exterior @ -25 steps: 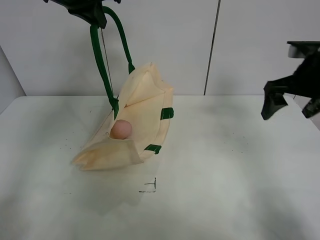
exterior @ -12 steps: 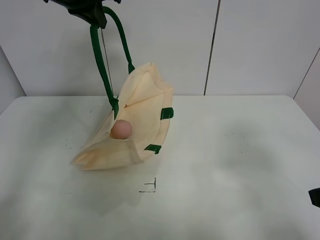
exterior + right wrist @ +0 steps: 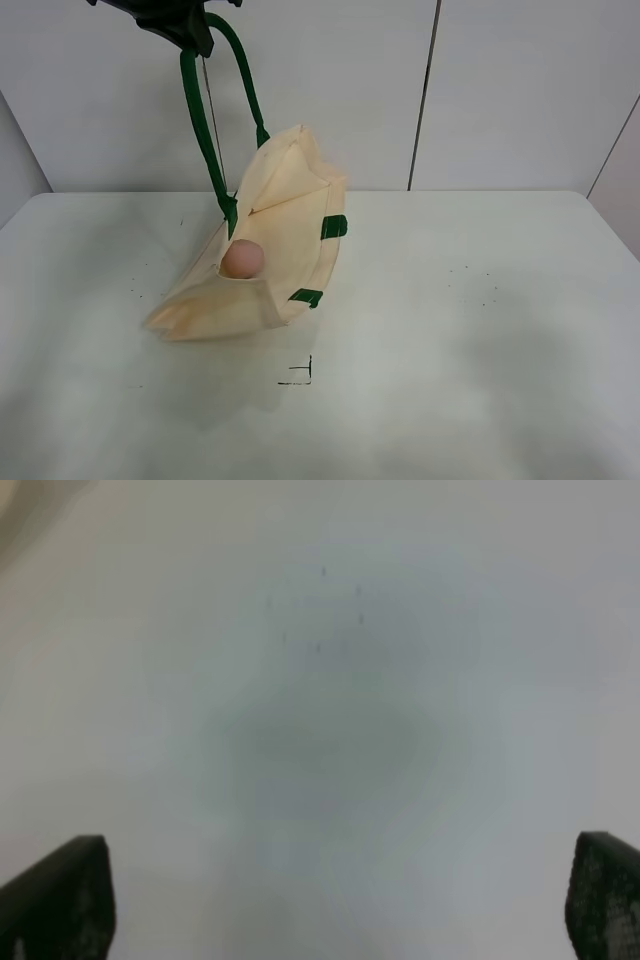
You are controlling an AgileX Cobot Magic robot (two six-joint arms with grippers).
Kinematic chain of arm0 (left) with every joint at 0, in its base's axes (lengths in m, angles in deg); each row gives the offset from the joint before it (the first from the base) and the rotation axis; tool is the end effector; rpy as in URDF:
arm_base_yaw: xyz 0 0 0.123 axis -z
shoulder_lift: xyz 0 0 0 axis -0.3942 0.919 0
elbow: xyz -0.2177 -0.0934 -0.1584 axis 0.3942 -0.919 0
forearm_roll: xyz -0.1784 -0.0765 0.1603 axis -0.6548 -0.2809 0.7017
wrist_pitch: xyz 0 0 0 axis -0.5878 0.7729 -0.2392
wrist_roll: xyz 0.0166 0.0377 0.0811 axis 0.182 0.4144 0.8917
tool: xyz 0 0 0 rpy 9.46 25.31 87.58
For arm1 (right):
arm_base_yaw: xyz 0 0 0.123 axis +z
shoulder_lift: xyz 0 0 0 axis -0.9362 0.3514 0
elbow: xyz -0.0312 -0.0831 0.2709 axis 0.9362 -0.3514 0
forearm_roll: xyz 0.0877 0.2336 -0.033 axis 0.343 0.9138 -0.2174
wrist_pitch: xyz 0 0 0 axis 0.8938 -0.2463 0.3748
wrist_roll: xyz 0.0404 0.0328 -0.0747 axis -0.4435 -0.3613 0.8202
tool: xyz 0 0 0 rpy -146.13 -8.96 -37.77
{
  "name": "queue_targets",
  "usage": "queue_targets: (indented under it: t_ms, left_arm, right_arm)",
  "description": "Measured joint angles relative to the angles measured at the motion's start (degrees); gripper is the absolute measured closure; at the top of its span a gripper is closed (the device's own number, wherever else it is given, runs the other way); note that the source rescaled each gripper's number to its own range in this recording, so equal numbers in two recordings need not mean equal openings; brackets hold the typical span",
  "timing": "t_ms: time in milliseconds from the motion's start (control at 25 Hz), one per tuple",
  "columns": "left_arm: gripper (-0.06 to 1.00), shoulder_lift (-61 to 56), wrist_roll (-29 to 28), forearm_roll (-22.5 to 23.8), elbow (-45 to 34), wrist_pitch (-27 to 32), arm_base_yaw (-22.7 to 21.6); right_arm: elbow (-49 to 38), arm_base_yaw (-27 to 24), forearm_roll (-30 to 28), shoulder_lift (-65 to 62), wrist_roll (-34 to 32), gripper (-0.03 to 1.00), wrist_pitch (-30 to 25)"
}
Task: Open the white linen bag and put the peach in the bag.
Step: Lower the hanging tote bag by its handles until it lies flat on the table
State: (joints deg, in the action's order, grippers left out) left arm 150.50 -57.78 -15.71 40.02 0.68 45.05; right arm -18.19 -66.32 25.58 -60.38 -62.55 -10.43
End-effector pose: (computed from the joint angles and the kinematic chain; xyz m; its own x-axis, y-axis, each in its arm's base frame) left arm 0.3854 -0.1483 0.4417 -0.6570 0.1651 -0.7356 0.2694 0.9627 -0.0245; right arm 0.0066 0.0044 0.2781 -0.4891 -0.0400 -0.8713 -0.0997 0.9950 0.0103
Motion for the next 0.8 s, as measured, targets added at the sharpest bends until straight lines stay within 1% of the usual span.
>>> queue_targets:
  t_ms: [120,240,360,560,800]
  left_arm:
    - [0.94,0.0,0.0,0.0,-0.8,0.0,0.0]
    - [0.94,0.0,0.0,-0.2,-3.4,0.0,0.0]
    - [0.94,0.0,0.0,-2.2,-7.7,-1.5,0.0]
    - [0.94,0.0,0.0,-6.0,-17.8,-9.5,0.0]
    - [0.94,0.0,0.0,-7.9,-30.4,-20.2,0.0]
  right_arm:
    - [0.0,0.0,0.0,-3.7,0.0,-0.03,0.0]
    - [0.0,0.0,0.0,-3.9,0.0,-0.03,0.0]
    - [0.0,0.2,0.0,-3.9,0.0,-0.03,0.0]
    - [0.0,0.2,0.1,-3.9,0.0,-0.03,0.0]
    - [0.0,0.2,0.2,-3.9,0.0,-0.03,0.0]
